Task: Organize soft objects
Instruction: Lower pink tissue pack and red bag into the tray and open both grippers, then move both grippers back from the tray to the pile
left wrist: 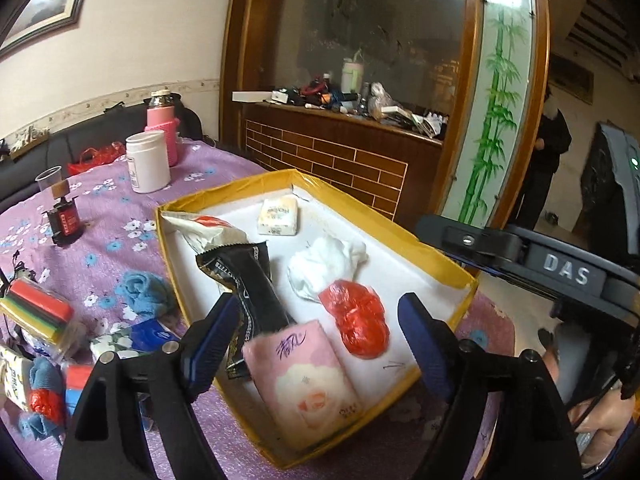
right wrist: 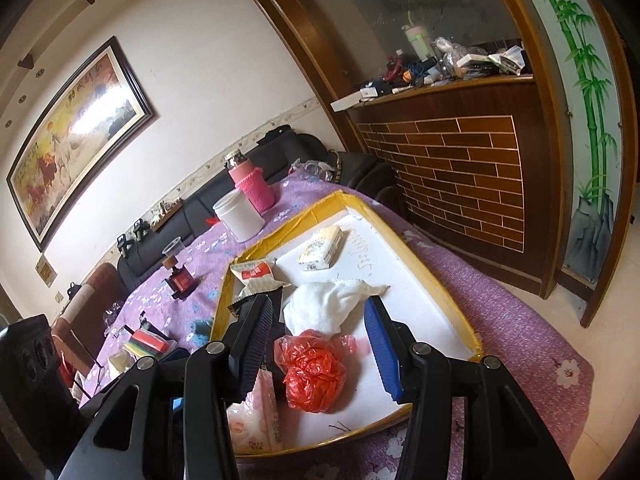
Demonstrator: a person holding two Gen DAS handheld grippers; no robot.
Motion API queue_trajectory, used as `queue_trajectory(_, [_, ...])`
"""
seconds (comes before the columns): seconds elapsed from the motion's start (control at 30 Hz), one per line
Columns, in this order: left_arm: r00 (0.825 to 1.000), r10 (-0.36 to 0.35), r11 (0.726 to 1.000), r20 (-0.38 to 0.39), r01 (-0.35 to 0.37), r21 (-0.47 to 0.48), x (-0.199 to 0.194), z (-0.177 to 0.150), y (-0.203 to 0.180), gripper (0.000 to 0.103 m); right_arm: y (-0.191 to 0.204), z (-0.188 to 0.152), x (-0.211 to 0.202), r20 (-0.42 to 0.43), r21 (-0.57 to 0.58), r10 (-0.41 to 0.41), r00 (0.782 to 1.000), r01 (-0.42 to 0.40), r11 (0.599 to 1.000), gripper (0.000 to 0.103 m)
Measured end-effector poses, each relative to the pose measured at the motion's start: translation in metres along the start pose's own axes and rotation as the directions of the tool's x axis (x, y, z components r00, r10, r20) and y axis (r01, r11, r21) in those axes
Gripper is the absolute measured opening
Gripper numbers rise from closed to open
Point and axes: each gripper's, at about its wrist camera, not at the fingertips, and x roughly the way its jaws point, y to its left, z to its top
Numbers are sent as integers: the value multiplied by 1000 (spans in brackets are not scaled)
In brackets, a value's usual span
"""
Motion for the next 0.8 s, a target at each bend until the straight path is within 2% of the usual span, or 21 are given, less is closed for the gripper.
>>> queue_trajectory(0.13, [1000,14,1000,15,-14,-14,-11,5,2,81,6,1,-12,18,-16,3,1000,-3,1000,53])
queue_trajectory(0.27, [999,30,999,25,-29,-13,-27,11,1,83,8,2,-19,34,-20,3,999,-2,1000,59])
queue_trajectory(0.53, [999,45,999,13,-45,-6,-52,7,3,84,17,-2,-20,24,-37,18,1000,-17,999,59])
queue_trajectory(0.8, [996,82,996,37,-80,-37,-78,0,19,85,33,-11,-21,3,-79,39,999,-39,996,60])
